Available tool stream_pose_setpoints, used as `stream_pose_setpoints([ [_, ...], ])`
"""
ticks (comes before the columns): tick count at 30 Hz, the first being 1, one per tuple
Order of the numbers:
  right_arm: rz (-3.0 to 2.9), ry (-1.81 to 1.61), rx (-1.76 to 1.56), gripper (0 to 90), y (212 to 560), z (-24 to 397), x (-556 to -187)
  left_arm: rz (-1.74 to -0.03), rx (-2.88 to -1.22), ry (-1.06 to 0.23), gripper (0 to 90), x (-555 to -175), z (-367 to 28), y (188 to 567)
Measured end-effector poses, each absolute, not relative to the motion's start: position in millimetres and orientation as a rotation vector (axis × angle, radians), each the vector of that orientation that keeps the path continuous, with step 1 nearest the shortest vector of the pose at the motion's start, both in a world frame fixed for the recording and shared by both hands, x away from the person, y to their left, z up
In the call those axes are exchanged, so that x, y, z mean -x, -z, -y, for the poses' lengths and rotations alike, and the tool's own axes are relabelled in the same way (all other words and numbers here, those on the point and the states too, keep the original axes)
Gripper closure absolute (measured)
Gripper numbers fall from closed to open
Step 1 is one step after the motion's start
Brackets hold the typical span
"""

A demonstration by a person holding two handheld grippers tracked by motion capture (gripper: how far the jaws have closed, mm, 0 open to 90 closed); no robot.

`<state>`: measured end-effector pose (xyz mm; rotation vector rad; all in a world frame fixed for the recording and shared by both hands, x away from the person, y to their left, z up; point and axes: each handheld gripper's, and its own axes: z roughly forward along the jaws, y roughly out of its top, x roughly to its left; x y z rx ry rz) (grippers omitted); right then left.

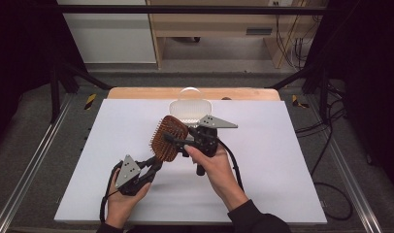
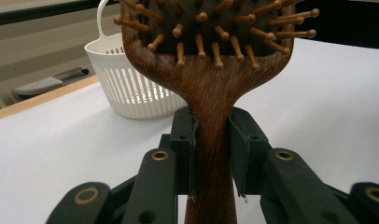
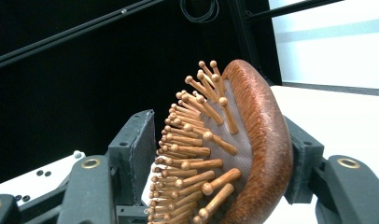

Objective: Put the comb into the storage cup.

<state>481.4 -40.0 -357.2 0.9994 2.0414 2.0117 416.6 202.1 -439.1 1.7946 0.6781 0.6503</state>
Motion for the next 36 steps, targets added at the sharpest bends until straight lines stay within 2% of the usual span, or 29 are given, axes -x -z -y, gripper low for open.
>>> stream_pose_setpoints([
  [36,-2.023,-2.054,-1.025,42.1,358.3,38.6,-482.9,-0.674,-1.799,-0.653,72.7,-414.8,-200.8,437.4],
])
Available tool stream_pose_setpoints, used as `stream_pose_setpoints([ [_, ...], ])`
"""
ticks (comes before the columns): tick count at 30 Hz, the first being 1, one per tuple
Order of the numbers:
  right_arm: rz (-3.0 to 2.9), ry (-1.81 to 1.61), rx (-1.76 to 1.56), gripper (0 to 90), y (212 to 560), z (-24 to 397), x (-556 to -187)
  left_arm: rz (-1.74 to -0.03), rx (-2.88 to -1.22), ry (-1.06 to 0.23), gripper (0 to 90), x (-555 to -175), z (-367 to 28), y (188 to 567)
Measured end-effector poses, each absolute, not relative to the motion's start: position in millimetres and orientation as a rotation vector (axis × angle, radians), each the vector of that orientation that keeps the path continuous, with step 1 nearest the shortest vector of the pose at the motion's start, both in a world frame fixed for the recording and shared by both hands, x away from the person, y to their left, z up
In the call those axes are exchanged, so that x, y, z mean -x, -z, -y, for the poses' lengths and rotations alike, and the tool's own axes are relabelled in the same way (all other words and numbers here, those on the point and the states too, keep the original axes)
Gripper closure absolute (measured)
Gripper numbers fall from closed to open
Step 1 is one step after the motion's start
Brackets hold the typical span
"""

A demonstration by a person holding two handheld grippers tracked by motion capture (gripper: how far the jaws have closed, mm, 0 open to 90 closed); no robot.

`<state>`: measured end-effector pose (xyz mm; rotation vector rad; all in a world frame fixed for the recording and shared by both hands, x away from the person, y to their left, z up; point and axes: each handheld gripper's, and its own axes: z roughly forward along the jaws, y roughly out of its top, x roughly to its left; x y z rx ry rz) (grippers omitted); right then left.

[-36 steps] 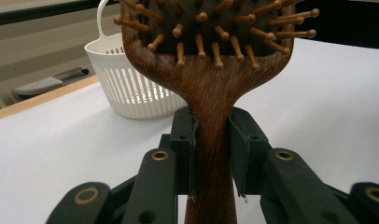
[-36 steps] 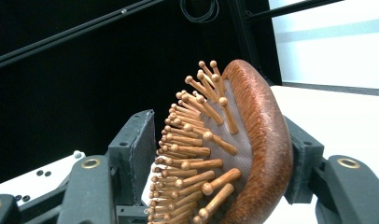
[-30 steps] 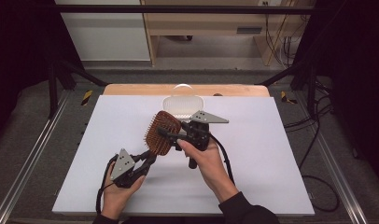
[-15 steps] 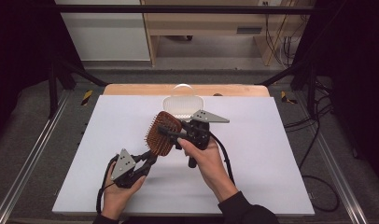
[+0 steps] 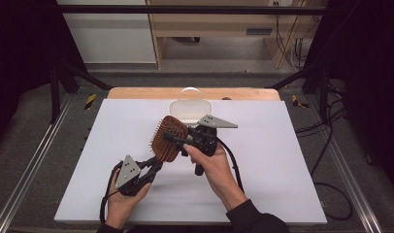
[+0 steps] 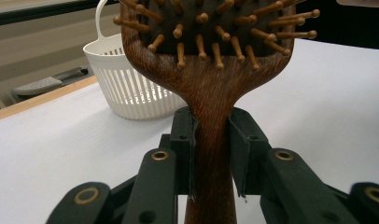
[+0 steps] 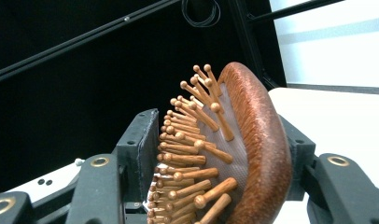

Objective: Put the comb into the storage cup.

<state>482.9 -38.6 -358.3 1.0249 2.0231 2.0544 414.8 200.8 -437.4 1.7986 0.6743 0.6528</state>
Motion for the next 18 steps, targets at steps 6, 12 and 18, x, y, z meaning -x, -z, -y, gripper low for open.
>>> stream_pose_setpoints([
  [6,-2.028,-2.061,-1.040,42.8,358.5,38.6,-483.3,-0.679,-1.801,-0.660,72.7,-414.7,-201.0,437.3],
  [12,-2.038,-2.064,-1.049,42.9,359.4,36.8,-485.4,-0.683,-1.808,-0.670,72.7,-414.9,-202.0,437.1],
  [18,-2.049,-2.067,-1.050,39.9,359.0,36.1,-485.6,-0.685,-1.807,-0.664,72.7,-415.4,-201.9,437.2],
])
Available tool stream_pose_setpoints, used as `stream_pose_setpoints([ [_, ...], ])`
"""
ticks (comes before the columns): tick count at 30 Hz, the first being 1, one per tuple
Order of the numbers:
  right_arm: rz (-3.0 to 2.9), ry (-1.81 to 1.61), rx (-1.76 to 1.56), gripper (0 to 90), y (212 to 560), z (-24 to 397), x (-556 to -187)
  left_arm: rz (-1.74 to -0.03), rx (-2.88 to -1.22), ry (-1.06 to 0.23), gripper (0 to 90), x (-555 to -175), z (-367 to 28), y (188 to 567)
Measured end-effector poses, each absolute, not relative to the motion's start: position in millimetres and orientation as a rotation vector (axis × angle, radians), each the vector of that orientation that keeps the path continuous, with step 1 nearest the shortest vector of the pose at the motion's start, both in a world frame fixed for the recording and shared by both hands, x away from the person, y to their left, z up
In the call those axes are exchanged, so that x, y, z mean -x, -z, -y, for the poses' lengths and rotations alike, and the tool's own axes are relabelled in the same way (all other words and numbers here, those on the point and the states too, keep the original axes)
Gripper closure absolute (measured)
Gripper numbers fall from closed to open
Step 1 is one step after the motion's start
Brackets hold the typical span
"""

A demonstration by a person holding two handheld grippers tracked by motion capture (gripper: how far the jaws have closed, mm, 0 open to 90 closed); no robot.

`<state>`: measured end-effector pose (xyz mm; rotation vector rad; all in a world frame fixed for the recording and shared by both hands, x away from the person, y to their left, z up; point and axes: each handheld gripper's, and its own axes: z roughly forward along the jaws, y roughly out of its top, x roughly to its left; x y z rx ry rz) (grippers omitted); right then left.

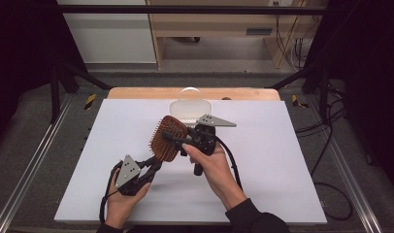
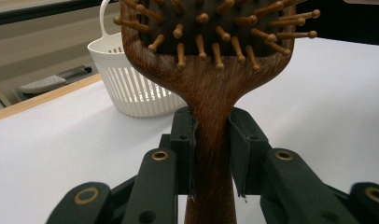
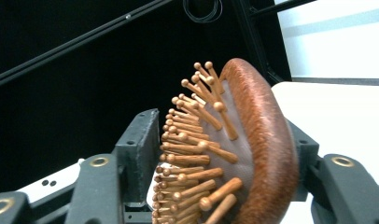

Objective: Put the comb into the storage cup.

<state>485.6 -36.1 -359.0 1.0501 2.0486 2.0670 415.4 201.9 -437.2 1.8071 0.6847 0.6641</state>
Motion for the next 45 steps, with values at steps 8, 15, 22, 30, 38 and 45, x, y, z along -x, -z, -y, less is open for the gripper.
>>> stream_pose_setpoints([
  [8,-2.061,-2.069,-1.019,46.9,358.1,35.6,-484.1,-0.689,-1.807,-0.658,72.6,-416.2,-202.0,438.7],
  [15,-2.063,-2.070,-0.990,51.1,352.0,33.4,-479.9,-0.694,-1.776,-0.657,72.4,-415.7,-201.0,437.6],
  [22,-2.028,-2.050,-0.994,51.7,345.4,31.2,-480.4,-0.721,-1.698,-0.686,65.0,-415.0,-205.4,434.7],
  [30,-1.904,-2.003,-1.041,51.5,335.1,39.3,-493.7,-0.812,-1.610,-0.769,38.8,-413.6,-221.7,437.4],
  [38,-1.850,-1.986,-1.082,51.4,329.2,43.0,-506.6,-0.925,-1.544,-0.852,12.4,-406.0,-242.7,444.5],
  [45,-1.789,-2.004,-1.127,51.3,324.4,52.0,-515.1,-1.017,-1.469,-0.858,4.5,-394.0,-269.7,450.6],
])
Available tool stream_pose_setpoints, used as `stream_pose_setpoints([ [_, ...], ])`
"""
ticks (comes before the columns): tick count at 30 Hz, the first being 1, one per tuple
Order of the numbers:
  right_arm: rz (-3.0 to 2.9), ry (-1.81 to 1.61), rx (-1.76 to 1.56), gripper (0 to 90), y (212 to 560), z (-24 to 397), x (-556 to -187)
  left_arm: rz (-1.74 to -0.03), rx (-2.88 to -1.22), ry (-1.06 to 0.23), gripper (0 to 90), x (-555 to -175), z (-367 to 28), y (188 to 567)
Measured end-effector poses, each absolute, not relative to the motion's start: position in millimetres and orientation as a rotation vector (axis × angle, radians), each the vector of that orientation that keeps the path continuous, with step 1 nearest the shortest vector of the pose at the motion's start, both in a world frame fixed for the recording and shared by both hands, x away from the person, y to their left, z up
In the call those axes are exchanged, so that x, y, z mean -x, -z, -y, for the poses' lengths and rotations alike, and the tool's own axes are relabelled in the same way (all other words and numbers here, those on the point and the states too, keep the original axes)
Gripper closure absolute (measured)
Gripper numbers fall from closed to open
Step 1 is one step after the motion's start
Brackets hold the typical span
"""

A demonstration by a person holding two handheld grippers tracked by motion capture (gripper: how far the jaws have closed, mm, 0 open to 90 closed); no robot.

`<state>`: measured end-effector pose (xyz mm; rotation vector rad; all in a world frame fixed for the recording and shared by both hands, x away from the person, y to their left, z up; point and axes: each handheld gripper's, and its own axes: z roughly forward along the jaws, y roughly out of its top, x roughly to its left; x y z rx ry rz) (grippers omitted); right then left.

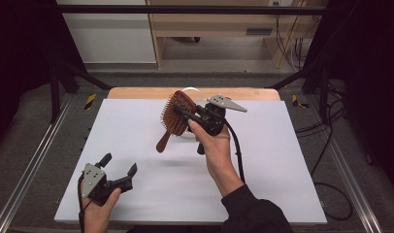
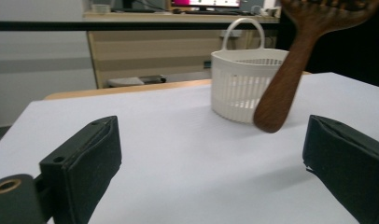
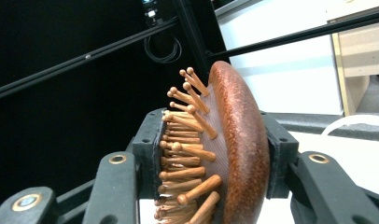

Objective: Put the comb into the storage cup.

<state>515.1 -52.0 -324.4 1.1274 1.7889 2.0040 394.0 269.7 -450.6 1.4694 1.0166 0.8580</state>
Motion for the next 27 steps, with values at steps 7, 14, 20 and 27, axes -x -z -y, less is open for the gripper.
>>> stream_pose_setpoints([
  [7,-1.760,-2.005,-1.148,51.4,322.1,53.2,-520.6,-1.048,-1.450,-0.857,3.6,-394.9,-280.5,454.9],
  [14,-1.735,-2.014,-1.168,51.3,314.4,54.5,-527.8,-1.055,-1.441,-0.856,3.2,-395.8,-281.8,456.5],
  [20,-1.683,-2.034,-1.203,51.3,306.0,57.6,-539.0,-1.061,-1.435,-0.851,3.2,-396.2,-283.6,457.7],
  [27,-1.586,-2.068,-1.246,51.3,291.5,66.0,-554.7,-1.057,-1.444,-0.848,3.2,-396.8,-282.4,458.6],
])
